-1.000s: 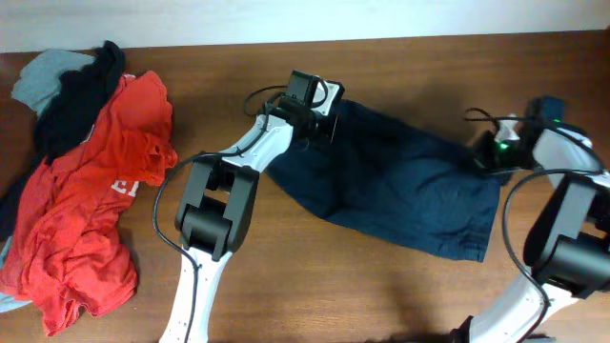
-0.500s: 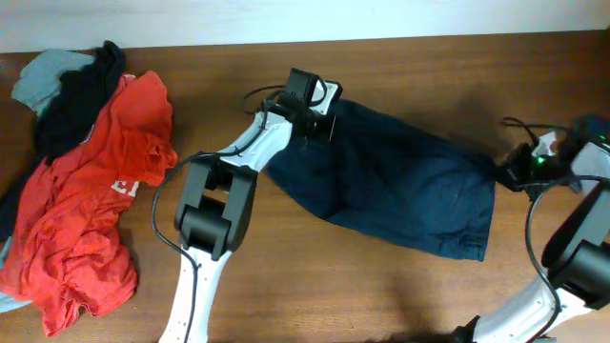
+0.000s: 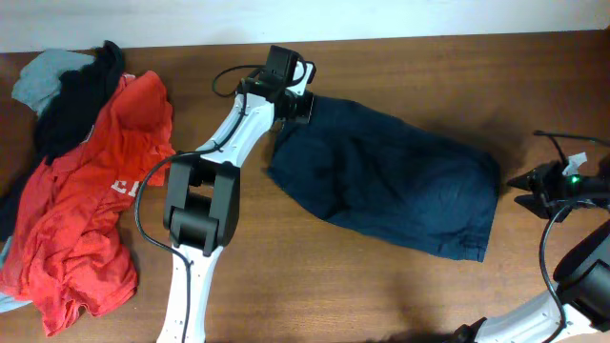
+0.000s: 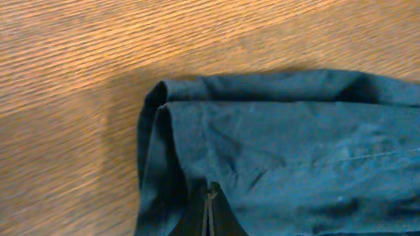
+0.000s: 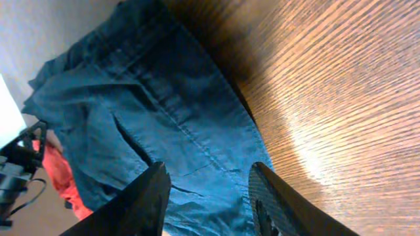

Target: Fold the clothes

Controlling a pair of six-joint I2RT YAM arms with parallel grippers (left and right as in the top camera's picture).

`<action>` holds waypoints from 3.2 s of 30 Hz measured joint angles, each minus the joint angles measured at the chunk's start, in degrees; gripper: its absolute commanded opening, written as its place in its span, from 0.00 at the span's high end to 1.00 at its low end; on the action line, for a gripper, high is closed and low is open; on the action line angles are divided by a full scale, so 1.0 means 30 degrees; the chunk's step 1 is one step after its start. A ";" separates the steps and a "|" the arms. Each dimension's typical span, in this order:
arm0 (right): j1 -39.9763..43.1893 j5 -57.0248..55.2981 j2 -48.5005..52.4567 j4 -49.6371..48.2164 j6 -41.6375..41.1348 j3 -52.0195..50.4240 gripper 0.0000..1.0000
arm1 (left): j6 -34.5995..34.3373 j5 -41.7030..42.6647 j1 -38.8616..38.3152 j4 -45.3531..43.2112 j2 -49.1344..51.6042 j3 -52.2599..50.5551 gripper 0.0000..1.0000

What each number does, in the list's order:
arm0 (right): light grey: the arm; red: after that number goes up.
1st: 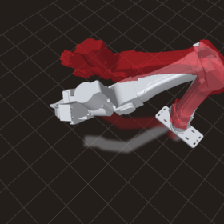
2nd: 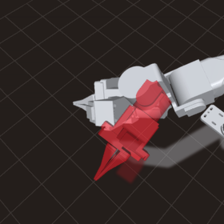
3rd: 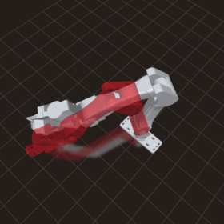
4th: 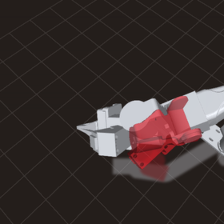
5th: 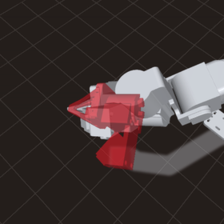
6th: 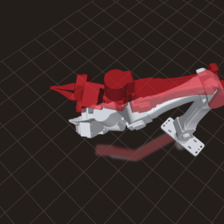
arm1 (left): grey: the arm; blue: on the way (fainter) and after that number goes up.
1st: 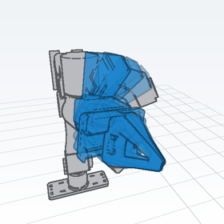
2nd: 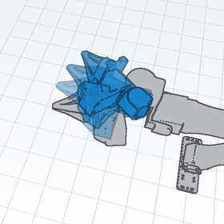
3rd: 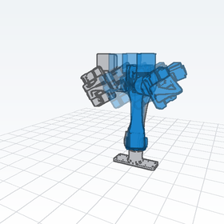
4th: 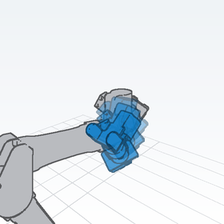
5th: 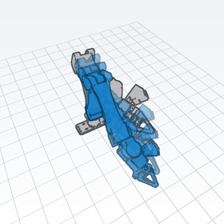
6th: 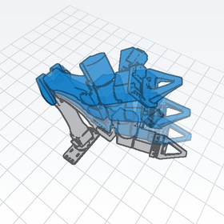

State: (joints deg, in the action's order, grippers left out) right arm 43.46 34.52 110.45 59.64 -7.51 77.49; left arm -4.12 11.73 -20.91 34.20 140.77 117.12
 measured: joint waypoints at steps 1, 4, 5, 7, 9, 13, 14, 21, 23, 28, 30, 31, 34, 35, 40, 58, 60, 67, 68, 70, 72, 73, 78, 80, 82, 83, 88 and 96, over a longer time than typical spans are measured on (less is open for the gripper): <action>-0.0022 -0.0080 0.0000 -0.0109 0.0022 -0.0153 0.53 | 0.0007 -0.0175 -0.0029 0.0138 -0.0044 0.0000 0.99; -0.0022 -0.0299 -0.0007 -0.0568 0.0080 -0.0721 0.45 | 0.0102 -0.0874 -0.0087 0.0750 -0.0342 0.0000 0.97; -0.0022 -0.0357 -0.0007 -0.0852 0.0124 -0.1027 0.44 | 0.0262 -0.1042 -0.0095 0.0969 -0.0488 0.0000 0.95; -0.0022 -0.0444 -0.0007 -0.1355 0.0131 -0.1625 0.44 | 0.0729 -0.1392 -0.0095 0.1457 -0.0860 0.0000 0.92; -0.0036 -0.0510 -0.0007 -0.1756 0.0117 -0.2288 0.44 | 0.1042 -0.1858 -0.0095 0.1974 -0.1333 0.0000 0.91; -0.0342 -0.0576 -0.0007 -0.2441 0.0087 -0.3140 0.44 | 0.1457 -0.2943 -0.0095 0.2659 -0.2317 0.0000 0.90; -0.0503 -0.0583 -0.0007 -0.2616 0.0080 -0.3206 0.44 | 0.1501 -0.3118 -0.0095 0.2805 -0.2499 0.0000 0.89; -0.2237 -0.0699 -0.0007 -0.4510 0.0102 -0.3235 0.41 | 0.2200 -0.3738 -0.0095 0.4153 -0.3104 0.0036 0.61; -0.2900 -0.0714 -0.0007 -0.5115 0.0131 -0.3235 0.39 | 0.2565 -0.3847 -0.0095 0.4765 -0.3104 0.0036 0.60; -0.4830 -0.0838 -0.0007 -0.6856 0.0175 -0.3242 0.38 | 0.2980 -0.4524 -0.0095 0.5472 -0.3104 0.0036 0.59; -0.5595 -0.0867 -0.0007 -0.7672 0.0197 -0.3249 0.37 | 0.3060 -0.4656 -0.0095 0.5595 -0.3104 0.0036 0.59; -0.5996 -0.0860 -0.0007 -0.8094 0.0211 -0.3249 0.37 | 0.3096 -0.4721 -0.0095 0.5617 -0.3104 0.0036 0.58; -0.7067 -0.0852 -0.0007 -0.9187 0.0306 -0.3249 0.37 | 0.3104 -0.4860 -0.0095 0.5639 -0.3104 0.0036 0.58; -0.7497 -0.0860 -0.0007 -0.9559 0.0488 -0.3257 0.37 | 0.3104 -0.4881 -0.0095 0.5639 -0.3104 0.0036 0.59; -0.8684 -0.1231 -0.0007 -1.0178 0.0954 -0.3257 0.37 | 0.3104 -0.4998 -0.0095 0.5872 -0.3104 0.0036 0.59; -0.8029 -0.0386 -0.0007 -0.3942 0.2943 0.0933 0.28 | 0.3067 -0.0823 0.1013 1.0885 -0.3104 0.0073 0.87; -0.8007 -0.0240 -0.0015 -0.3162 0.3024 0.1690 0.27 | 0.2951 -0.0605 0.1122 1.0841 -0.3104 0.0073 0.99; -0.7570 -0.0131 -0.0015 -0.1851 0.3104 0.2040 0.23 | 0.2951 -0.0525 0.1253 0.9530 -0.2229 0.0182 0.99; -0.7446 -0.0168 -0.0015 -0.1712 0.3096 0.2040 0.23 | 0.2951 -0.0525 0.1253 0.9486 -0.1996 0.0182 1.00; -0.7147 -0.0291 -0.0015 -0.1406 0.3104 0.2040 0.23 | 0.2951 -0.0525 0.1268 0.9486 -0.1341 0.0182 1.00; -0.6798 -0.0386 -0.0015 -0.1224 0.3104 0.2040 0.21 | 0.2951 -0.0517 0.1290 0.9522 -0.0780 0.0182 1.00; -0.6608 -0.0437 -0.0015 -0.1173 0.3104 0.2040 0.21 | 0.2951 -0.0503 0.1333 0.9515 -0.0539 0.0182 1.00; -0.5683 -0.0772 -0.0015 -0.1384 0.3388 0.1931 0.20 | 0.2943 -0.0313 0.1676 0.9515 -0.0306 0.0182 1.00; -0.5486 -0.1137 -0.0015 -0.1770 0.3519 0.1617 0.20 | 0.2943 -0.0240 0.1770 0.9522 -0.0299 0.0182 1.00; -0.5442 -0.1341 -0.0007 -0.2288 0.3585 0.0991 0.19 | 0.2856 -0.0189 0.1800 0.9522 -0.0262 0.0182 1.00; -0.5442 -0.1392 0.0015 -0.2441 0.3585 0.0707 0.20 | 0.2790 -0.0182 0.1800 0.9522 -0.0240 0.0197 1.00; -0.5442 -0.1581 0.0102 -0.3111 0.3606 -0.0401 0.20 | 0.2535 -0.0175 0.1800 0.9537 -0.0204 0.0233 1.00; -0.5442 -0.1712 0.0109 -0.4342 0.3672 -0.1457 0.20 | 0.2514 -0.0175 0.1800 0.9537 -0.0204 0.0248 1.00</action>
State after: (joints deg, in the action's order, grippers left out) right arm 27.14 29.39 110.78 46.61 3.51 73.12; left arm 3.42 11.20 -15.51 62.81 140.16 117.86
